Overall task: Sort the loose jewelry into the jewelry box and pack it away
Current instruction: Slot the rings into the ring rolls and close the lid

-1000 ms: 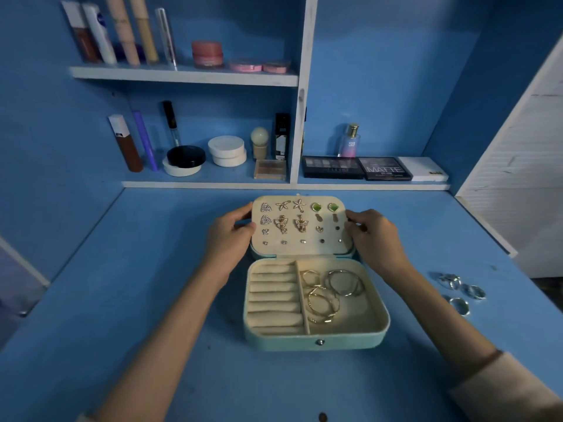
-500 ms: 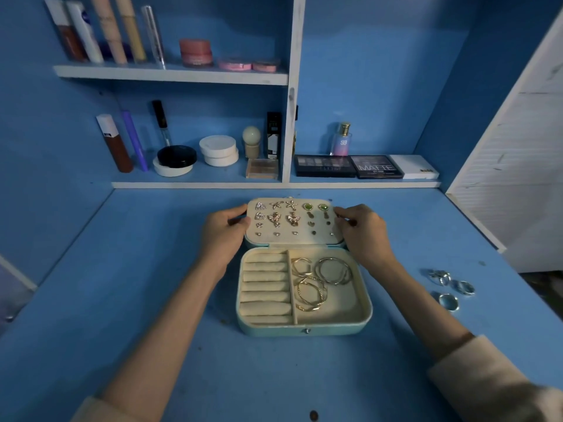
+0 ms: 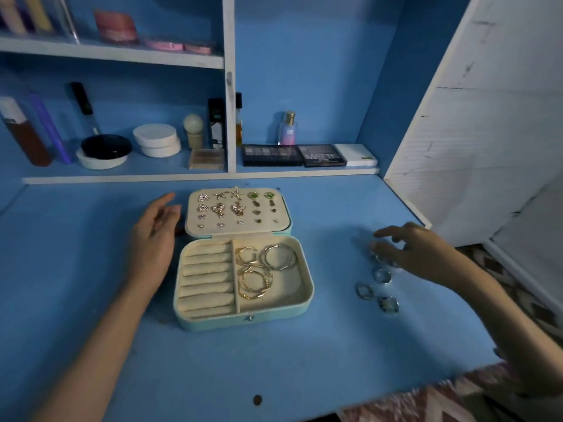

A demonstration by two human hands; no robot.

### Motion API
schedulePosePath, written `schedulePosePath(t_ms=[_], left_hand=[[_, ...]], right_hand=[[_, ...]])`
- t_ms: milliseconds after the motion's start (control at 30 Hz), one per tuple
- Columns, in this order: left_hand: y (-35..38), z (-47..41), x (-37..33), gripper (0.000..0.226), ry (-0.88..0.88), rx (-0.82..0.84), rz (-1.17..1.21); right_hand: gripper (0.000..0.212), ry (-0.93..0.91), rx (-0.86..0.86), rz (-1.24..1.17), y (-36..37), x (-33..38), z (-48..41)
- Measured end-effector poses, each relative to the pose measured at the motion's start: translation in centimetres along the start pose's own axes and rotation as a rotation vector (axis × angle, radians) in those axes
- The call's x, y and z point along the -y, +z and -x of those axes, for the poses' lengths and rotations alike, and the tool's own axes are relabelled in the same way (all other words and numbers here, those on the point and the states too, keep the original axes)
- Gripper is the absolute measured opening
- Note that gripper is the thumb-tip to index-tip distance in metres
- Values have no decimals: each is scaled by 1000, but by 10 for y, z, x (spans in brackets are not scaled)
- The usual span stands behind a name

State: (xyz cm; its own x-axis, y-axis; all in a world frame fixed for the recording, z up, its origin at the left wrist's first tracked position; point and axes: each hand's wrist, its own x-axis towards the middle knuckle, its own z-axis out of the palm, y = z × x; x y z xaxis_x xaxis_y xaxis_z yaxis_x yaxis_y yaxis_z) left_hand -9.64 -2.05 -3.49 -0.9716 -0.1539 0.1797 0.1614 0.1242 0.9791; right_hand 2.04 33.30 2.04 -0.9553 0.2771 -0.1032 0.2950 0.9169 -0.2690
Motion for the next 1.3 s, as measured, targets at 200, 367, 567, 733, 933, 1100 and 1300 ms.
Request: schedulePosePath(t_ms=[200,367,567,733,933,1100,1300], left_hand=[[1,-2,4,27,4,14,40],[1,-1,5,29,9,16,47],[0,0,5,29,2,10,48],[2,3,0,30,31,22,32],[5,3,-2,30,20,16,23],[5,4,-5,29,23,8,29],[6,2,-4,29,22,-7,30]], right_hand=[[48,-94,172,-32,-1,11,26],[32,-194,133,-101,15,37,27],[14,-231,-19,-183,28,63,4],[17,-250,-130,-201,25,79,-7],[21,-347,-18,-767,13,117,2],[22,-539,143,-758,29,157,5],[19,-702,-2,-528,46,189,-1]])
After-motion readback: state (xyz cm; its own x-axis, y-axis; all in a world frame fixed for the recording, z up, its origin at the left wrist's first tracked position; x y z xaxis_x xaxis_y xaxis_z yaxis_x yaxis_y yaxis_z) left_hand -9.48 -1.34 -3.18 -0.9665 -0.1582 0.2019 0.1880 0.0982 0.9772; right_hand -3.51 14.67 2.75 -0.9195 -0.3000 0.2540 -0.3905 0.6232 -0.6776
